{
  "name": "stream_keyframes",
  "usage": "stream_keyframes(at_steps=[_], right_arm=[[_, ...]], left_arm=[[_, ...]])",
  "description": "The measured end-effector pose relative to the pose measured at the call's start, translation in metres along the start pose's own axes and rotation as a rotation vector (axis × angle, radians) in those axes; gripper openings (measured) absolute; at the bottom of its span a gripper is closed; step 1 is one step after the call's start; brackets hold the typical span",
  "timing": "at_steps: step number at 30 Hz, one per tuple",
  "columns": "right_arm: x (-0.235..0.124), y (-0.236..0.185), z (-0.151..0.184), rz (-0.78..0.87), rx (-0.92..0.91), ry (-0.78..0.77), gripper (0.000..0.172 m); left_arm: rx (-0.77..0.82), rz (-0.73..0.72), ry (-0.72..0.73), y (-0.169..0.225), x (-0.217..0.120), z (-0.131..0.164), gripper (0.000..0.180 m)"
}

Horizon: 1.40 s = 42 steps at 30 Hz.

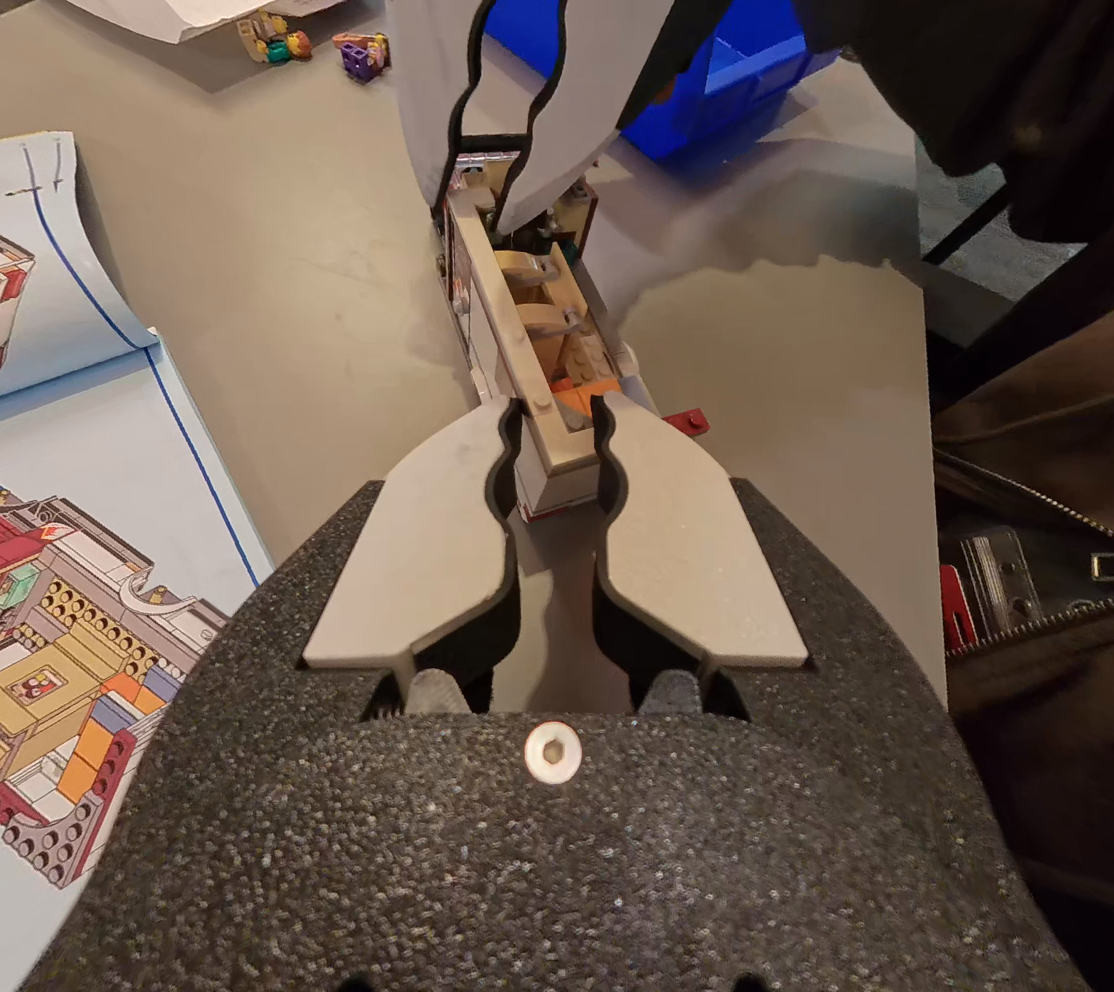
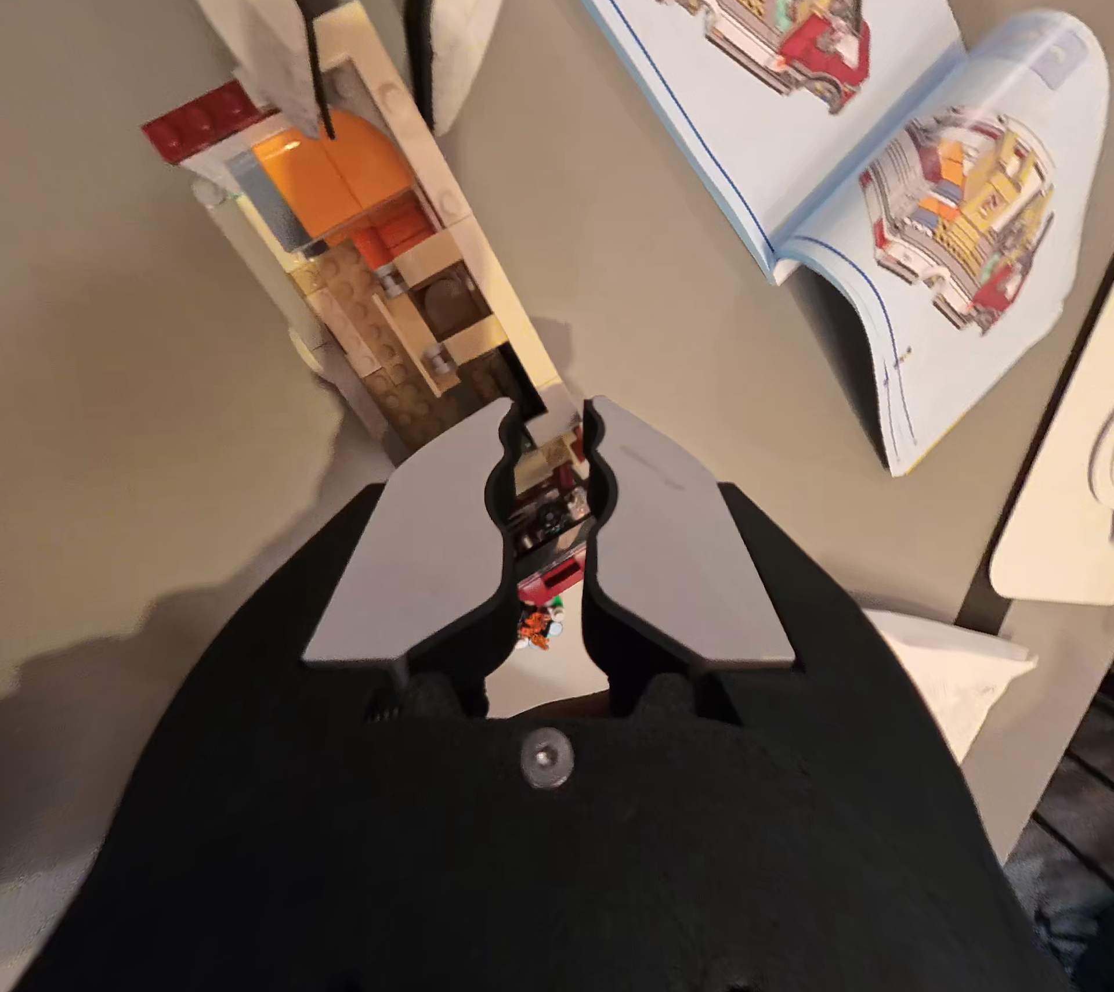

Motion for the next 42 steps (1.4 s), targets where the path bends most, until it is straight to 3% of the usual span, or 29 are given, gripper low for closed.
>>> stream_keyframes(at_steps=[10, 16, 25, 33, 36, 42], right_arm=[[0.002, -0.017, -0.018, -0.165, -0.174, -0.034, 0.009], [0.003, -0.017, -0.020, -0.119, -0.235, -0.042, 0.008], [0.002, -0.018, -0.019, 0.073, -0.206, 0.033, 0.009], [0.000, -0.024, -0.017, 0.073, -0.137, 0.043, 0.009], [-0.001, -0.025, -0.015, 0.086, -0.104, 0.031, 0.009], [-0.003, -0.028, -0.011, 0.094, 0.007, 0.025, 0.009]], left_arm=[[0.036, 0.043, -0.008, 0.005, -0.003, 0.003, 0.022], [0.024, 0.029, 0.000, 0.002, -0.004, 0.004, 0.017], [0.001, 0.039, 0.012, 0.000, -0.004, 0.003, 0.017], [0.010, 0.026, 0.035, -0.002, -0.008, 0.002, 0.018], [-0.001, 0.010, 0.093, -0.005, -0.018, -0.002, 0.031], [-0.050, -0.007, 0.189, -0.012, -0.045, 0.007, 0.033]])
Point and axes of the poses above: each gripper's, where its closed fingertips meet, x out along the fingers, z out of its underside, y = z × x across the jaws, the point moved 2 cm from there along -x, back along the fingers, and after that the axes turned 5 degrees about -y, right-handed, at the moved point
